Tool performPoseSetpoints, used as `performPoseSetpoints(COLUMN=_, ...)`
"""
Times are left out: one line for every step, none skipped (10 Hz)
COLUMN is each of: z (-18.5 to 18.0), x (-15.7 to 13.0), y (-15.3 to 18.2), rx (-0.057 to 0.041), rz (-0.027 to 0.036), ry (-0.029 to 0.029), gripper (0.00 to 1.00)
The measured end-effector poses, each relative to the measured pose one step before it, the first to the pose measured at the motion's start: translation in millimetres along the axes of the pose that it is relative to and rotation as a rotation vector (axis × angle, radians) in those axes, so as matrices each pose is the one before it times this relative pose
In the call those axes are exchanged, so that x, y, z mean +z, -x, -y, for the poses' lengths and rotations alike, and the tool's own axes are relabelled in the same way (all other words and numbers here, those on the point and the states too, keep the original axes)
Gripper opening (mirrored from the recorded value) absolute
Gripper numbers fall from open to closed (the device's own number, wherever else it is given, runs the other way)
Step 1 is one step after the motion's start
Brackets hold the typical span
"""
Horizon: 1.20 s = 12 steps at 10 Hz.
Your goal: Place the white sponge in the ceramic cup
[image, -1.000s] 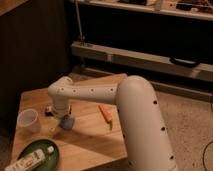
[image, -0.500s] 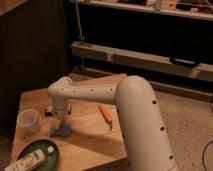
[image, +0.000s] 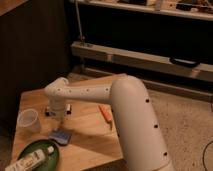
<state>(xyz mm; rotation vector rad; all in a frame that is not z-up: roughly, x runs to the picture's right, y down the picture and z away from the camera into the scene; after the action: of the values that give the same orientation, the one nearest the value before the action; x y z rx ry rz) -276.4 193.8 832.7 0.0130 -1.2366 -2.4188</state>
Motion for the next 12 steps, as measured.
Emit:
performPoseSetpoints(z=-1.36, x=-1.38, y=2.38, rx=0.01533, rz=-0.0007, ry=0.00085, gripper=0.61)
performPoseSetpoints(z=-0.83, x=-3.57, y=1.03, rx=0.01181, rz=-0.00984, ry=0.00147, gripper=0.69)
performPoseSetpoints(z=-1.03, x=-8.9, y=1.02, rx=0.01807, rz=-0.02769, ry=0.00555, gripper=0.78)
performPoseSetpoints(z=-0.76, x=-9.58, y=0.93, rx=0.01194, rz=-0.02746, ry=0.00905, gripper=0.8)
performPoseSetpoints(z=-0.55, x=-8.87, y=0.29, rx=0.00837, rz=-0.02624, ry=0.00785, gripper=0.8)
performPoseSetpoints(z=0.26, x=-11.39, y=0.76, rx=0.00339, rz=-0.0315, ry=0.00808, gripper=0.8)
performPoseSetpoints(z=1.23, x=-11.52, y=0.14, rx=-0.00235, rz=-0.02182, ry=0.00555, gripper=0.8)
performPoseSetpoints(z=2.43, x=-8.34, y=0.78, rx=-0.00505, rz=-0.01537, ry=0.00319, gripper=0.8)
performPoseSetpoints(z=6.17, x=-3.43, y=0.69, rx=-0.01755, rz=-0.00325, ry=0.00465, gripper=0.8)
performPoseSetpoints(z=7.05, x=1.82, y=-0.55, rx=-0.01895, rz=0.01127, ry=0.01143, gripper=0.8)
performPoseSetpoints(z=5.01, x=4.38, y=-0.46, rx=-0.01216, rz=0.01401, ry=0.01002, gripper=0.8)
performPoseSetpoints(z=3.15, x=2.42, y=0.8, rx=-0.00615, rz=0.01447, ry=0.01204, gripper=0.8)
